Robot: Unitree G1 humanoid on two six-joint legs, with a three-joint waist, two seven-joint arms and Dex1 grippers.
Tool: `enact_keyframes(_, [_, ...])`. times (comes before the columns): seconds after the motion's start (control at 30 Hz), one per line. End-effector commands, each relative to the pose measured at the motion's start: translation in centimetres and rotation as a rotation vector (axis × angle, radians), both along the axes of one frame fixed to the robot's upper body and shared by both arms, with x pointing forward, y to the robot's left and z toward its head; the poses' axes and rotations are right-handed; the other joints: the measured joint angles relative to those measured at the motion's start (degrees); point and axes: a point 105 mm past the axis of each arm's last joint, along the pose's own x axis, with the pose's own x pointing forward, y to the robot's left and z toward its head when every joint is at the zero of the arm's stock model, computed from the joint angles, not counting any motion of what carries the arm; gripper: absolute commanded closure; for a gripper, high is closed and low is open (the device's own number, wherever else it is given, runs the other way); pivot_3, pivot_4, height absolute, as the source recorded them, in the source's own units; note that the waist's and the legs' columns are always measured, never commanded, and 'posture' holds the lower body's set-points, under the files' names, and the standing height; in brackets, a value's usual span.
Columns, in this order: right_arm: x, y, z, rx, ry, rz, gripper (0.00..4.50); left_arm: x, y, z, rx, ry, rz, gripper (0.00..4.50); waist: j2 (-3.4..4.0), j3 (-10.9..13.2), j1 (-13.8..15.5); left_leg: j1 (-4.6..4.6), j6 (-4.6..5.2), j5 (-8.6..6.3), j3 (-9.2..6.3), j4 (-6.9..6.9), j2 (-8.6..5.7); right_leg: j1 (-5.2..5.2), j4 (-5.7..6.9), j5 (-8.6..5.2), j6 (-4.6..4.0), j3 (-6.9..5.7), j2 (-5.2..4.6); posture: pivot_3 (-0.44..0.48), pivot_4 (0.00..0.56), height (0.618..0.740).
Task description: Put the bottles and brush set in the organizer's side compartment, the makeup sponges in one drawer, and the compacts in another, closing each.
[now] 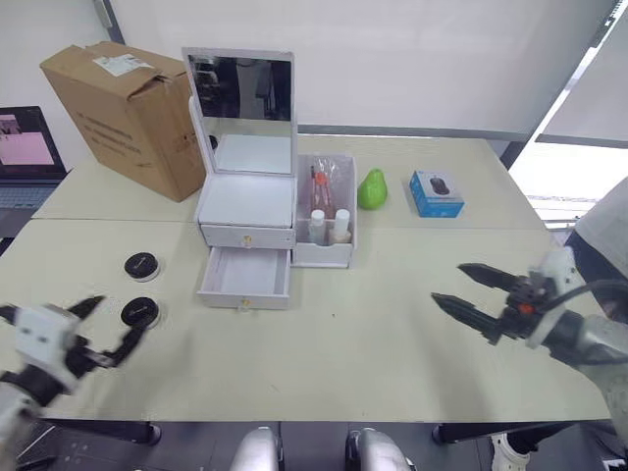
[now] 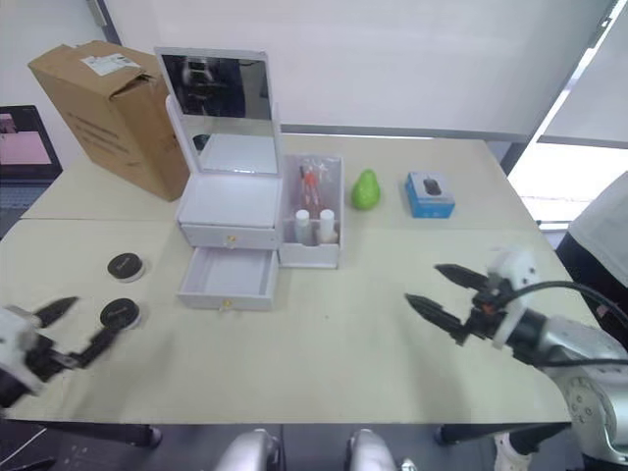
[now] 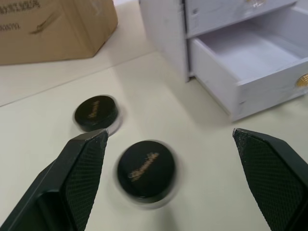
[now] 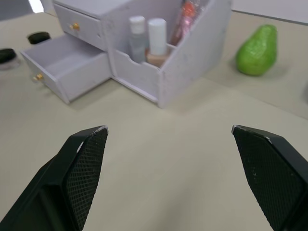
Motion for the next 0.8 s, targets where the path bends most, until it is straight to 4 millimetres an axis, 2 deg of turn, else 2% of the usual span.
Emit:
enact_keyframes(0.03, [-1.1,-3.0,-0.1,-0.007,-0.021,-0.071,0.0,-1.0,1.4,0.4,-0.045,0.076,-0.039,0.04,0.0,0.0,-0.1,0.02,0.01,0.0,0.03,0.0,0.0,0.01,0.0,-0.01,0.01,0.02,-0.01,0.0,0.15,0.74])
enact_keyframes(0.13, [-2.0,-5.6,-0.6,-0.021,-0.009,-0.149,0.0,-1.8,2.7,-0.2,-0.066,0.136,-0.02,0.04,0.04,0.0,-0.3,0.07,-0.07,-0.04,0.14,-0.01,0.02,-0.01,0.0,-0.01,0.01,0.08,-0.01,0.0,0.15,0.74])
enact_keyframes(0.27, [-3.4,-9.3,-1.4,-0.026,0.011,-0.274,0.0,-3.4,5.5,-1.3,-0.038,0.176,0.062,0.04,0.01,0.0,-0.7,0.17,-0.2,-0.12,0.13,-0.16,0.06,-0.02,-0.02,-0.02,-0.01,0.07,0.0,0.0,0.15,0.74])
enact_keyframes(0.4, [-5.0,-11.7,-2.9,-0.012,0.045,-0.364,0.0,-3.9,7.1,-0.5,-0.021,0.158,0.107,0.04,-0.04,0.0,-0.9,0.18,-0.27,-0.16,0.09,-0.24,0.12,-0.05,-0.05,-0.04,-0.03,0.07,-0.08,0.0,0.15,0.74])
enact_keyframes(0.6, [-5.3,-12.2,-3.6,-0.001,0.041,-0.386,0.0,-3.7,7.8,0.2,-0.007,0.141,0.125,0.04,-0.02,0.0,-0.8,0.21,-0.66,-0.41,0.07,-0.54,0.06,-0.08,-0.18,-0.04,-0.02,0.05,-0.3,0.0,0.15,0.74])
enact_keyframes(0.8, [-4.1,-10.9,-2.9,-0.014,0.011,-0.341,0.0,-3.6,6.9,-0.5,-0.013,0.146,0.105,0.04,-0.02,0.0,-1.3,0.27,-0.64,-0.39,0.15,-0.55,0.07,-0.05,-0.14,-0.04,-0.02,0.04,-0.14,0.0,0.15,0.74])
